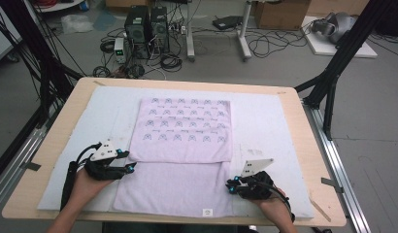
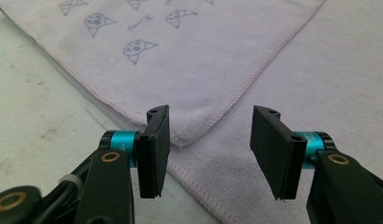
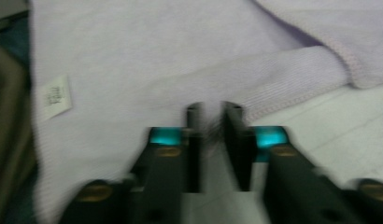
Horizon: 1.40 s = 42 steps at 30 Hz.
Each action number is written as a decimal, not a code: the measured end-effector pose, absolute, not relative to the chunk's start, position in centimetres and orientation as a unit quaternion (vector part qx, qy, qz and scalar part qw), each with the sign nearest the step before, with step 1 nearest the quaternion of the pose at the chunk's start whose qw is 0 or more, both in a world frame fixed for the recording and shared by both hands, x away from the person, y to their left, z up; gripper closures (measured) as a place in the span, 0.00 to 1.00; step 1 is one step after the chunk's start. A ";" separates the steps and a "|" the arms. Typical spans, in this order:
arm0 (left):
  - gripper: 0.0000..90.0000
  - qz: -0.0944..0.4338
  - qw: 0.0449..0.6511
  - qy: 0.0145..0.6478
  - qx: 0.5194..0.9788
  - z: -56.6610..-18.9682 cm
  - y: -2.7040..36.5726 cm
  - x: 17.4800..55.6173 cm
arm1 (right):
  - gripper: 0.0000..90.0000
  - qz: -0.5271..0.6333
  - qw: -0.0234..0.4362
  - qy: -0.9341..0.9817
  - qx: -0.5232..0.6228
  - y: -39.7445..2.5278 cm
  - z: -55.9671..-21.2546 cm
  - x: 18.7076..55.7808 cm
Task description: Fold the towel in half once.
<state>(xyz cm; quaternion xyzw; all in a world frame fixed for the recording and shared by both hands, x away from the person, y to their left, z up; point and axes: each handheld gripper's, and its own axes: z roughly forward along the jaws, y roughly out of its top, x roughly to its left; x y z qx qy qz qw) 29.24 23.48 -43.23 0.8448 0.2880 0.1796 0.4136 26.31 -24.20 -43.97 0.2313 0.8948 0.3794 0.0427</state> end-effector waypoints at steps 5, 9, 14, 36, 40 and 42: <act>0.53 0.179 0.415 0.287 0.845 -43.2 23.5 29.2 | 0.96 0.386 0.055 0.895 0.216 -23.7 -42.7 26.2; 0.53 0.179 0.417 0.285 0.845 -43.2 23.4 29.2 | 0.95 0.369 0.056 0.907 0.195 -21.3 -42.7 26.7; 0.53 0.177 0.418 0.288 0.843 -43.2 23.4 29.1 | 0.94 0.363 0.046 0.915 0.172 -19.5 -43.4 27.0; 0.52 0.179 0.417 0.284 0.845 -43.2 23.4 29.2 | 0.85 0.379 0.069 0.895 0.227 -25.3 -41.7 26.2; 0.53 0.180 0.417 0.287 0.844 -43.3 23.4 29.5 | 0.83 0.384 0.083 0.885 0.248 -25.1 -43.1 28.2; 0.53 0.180 0.417 0.288 0.843 -43.3 23.4 29.6 | 0.80 0.386 0.088 0.885 0.245 -24.8 -43.2 28.9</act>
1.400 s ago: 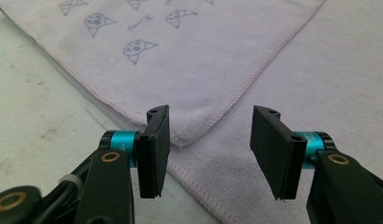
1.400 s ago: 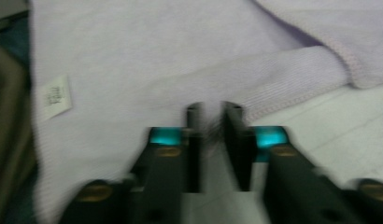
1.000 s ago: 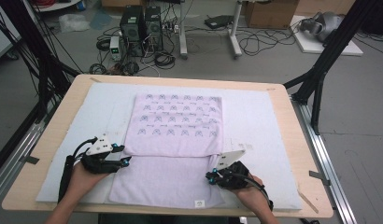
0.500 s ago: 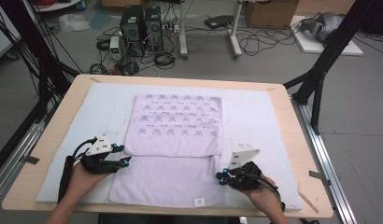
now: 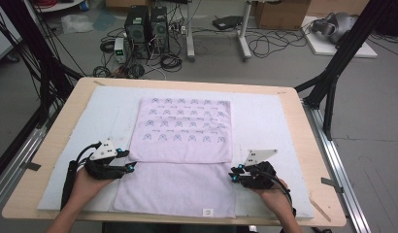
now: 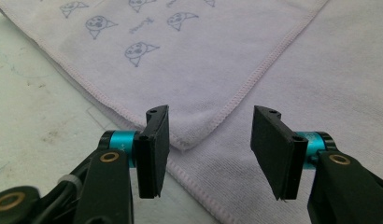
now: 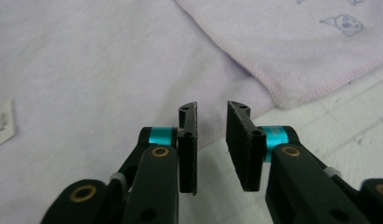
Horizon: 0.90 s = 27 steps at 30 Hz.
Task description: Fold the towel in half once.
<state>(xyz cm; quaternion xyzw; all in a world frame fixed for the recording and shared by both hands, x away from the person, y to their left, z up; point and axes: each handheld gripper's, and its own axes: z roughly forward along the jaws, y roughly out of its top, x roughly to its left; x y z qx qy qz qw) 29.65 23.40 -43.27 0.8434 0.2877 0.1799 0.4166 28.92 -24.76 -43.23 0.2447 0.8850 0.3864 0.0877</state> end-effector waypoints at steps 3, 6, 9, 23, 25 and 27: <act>0.53 0.181 0.415 0.290 0.843 -43.3 23.3 30.2 | 0.79 0.381 0.099 0.887 0.243 -24.4 -43.3 29.8; 0.54 0.176 0.416 0.290 0.844 -43.3 23.3 30.6 | 0.81 0.375 0.085 0.889 0.248 -24.3 -43.8 30.6; 0.57 0.174 0.415 0.288 0.845 -43.3 23.4 30.6 | 0.83 0.369 0.081 0.893 0.245 -24.3 -44.0 30.6; 0.67 0.139 0.399 0.274 0.864 -44.4 23.2 32.5 | 0.66 0.388 0.090 0.888 0.231 -22.3 -43.1 34.4; 0.79 0.148 0.399 0.271 0.863 -44.4 23.1 32.5 | 0.74 0.371 0.071 0.895 0.235 -22.1 -44.0 34.9; 0.93 0.147 0.401 0.271 0.862 -44.4 23.2 32.6 | 0.89 0.380 0.059 0.889 0.249 -22.4 -44.0 35.0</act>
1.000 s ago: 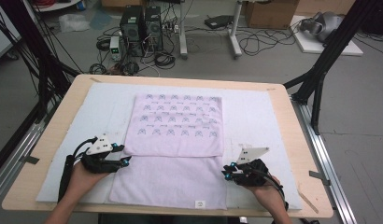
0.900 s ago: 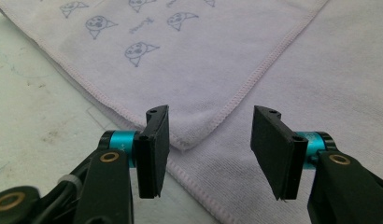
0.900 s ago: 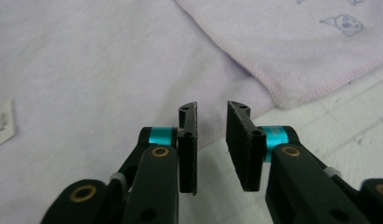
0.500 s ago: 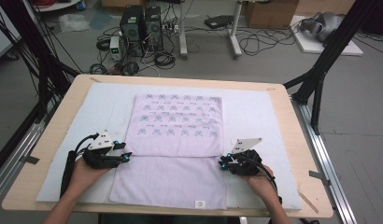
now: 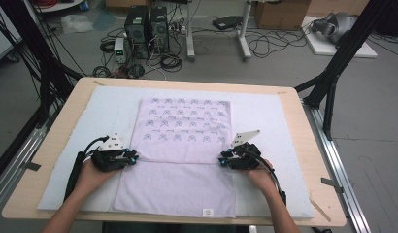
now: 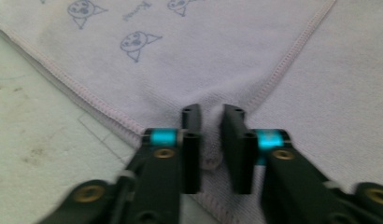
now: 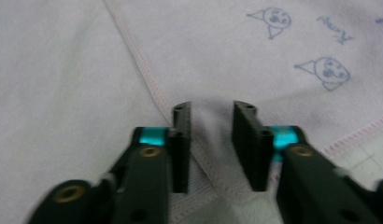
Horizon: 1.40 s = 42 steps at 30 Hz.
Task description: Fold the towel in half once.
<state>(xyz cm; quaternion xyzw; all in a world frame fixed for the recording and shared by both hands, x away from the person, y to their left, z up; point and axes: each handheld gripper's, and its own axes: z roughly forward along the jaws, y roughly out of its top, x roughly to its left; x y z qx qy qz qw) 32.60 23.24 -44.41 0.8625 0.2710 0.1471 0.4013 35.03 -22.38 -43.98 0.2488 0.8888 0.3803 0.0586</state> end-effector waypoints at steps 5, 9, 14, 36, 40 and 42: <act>0.96 0.152 0.409 0.276 0.856 -43.8 23.6 32.4 | 0.97 0.393 0.056 0.882 0.253 -22.9 -43.3 34.9; 0.96 0.158 0.415 0.271 0.854 -42.4 23.6 32.1 | 0.98 0.404 0.064 0.878 0.248 -23.1 -42.4 34.8; 0.96 0.169 0.434 0.264 0.845 -39.7 23.8 31.7 | 0.98 0.427 0.079 0.868 0.241 -23.7 -40.1 34.0; 0.71 0.128 0.419 0.212 0.874 -42.3 25.1 24.0 | 0.73 0.429 0.045 0.884 0.179 -23.6 -41.5 25.8; 0.72 0.098 0.402 0.201 0.888 -43.6 24.4 25.1 | 0.71 0.406 0.020 0.897 0.175 -22.9 -43.3 26.3; 0.79 0.097 0.399 0.190 0.892 -44.1 24.1 24.9 | 0.73 0.390 0.016 0.905 0.171 -22.5 -44.1 26.4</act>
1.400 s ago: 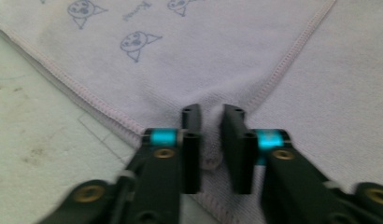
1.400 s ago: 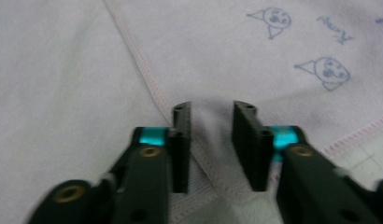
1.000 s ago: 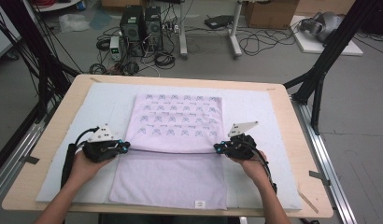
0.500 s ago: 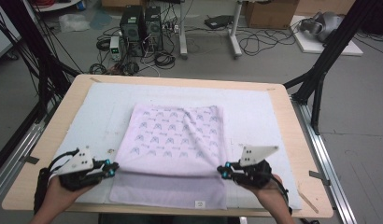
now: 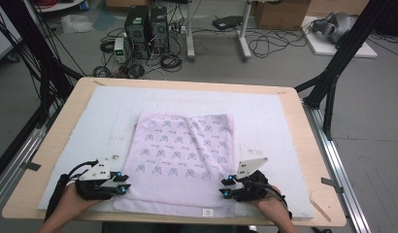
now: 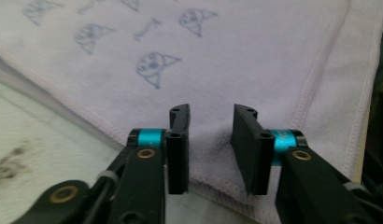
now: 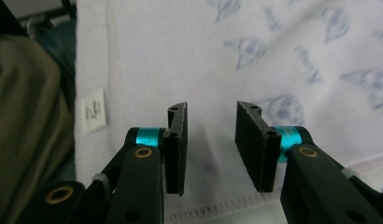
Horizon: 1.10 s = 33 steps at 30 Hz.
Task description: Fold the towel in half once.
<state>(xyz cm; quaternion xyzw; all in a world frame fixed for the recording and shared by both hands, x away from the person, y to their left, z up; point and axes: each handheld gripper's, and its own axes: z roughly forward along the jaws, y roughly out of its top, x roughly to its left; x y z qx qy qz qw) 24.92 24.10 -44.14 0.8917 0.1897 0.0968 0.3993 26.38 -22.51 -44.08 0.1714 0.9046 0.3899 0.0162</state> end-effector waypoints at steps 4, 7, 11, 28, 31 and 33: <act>0.97 0.092 0.401 0.189 0.892 -44.1 24.0 24.8 | 0.95 0.392 0.012 0.902 0.178 -22.5 -44.2 26.5; 0.98 0.099 0.402 0.190 0.890 -43.5 24.2 24.6 | 0.97 0.386 0.015 0.906 0.175 -22.1 -43.8 26.5; 0.98 0.110 0.420 0.193 0.880 -42.0 24.8 24.0 | 0.97 0.405 0.026 0.898 0.170 -22.3 -42.3 26.2; 0.77 0.099 0.421 0.174 0.885 -41.6 25.3 21.0 | 0.82 0.422 0.024 0.891 0.164 -23.2 -40.6 23.8; 0.74 0.103 0.420 0.178 0.884 -41.7 25.0 21.7 | 0.79 0.420 0.024 0.891 0.169 -22.9 -41.1 24.8; 0.70 0.106 0.421 0.189 0.881 -41.8 24.9 22.5 | 0.75 0.423 0.025 0.889 0.173 -22.7 -41.3 25.6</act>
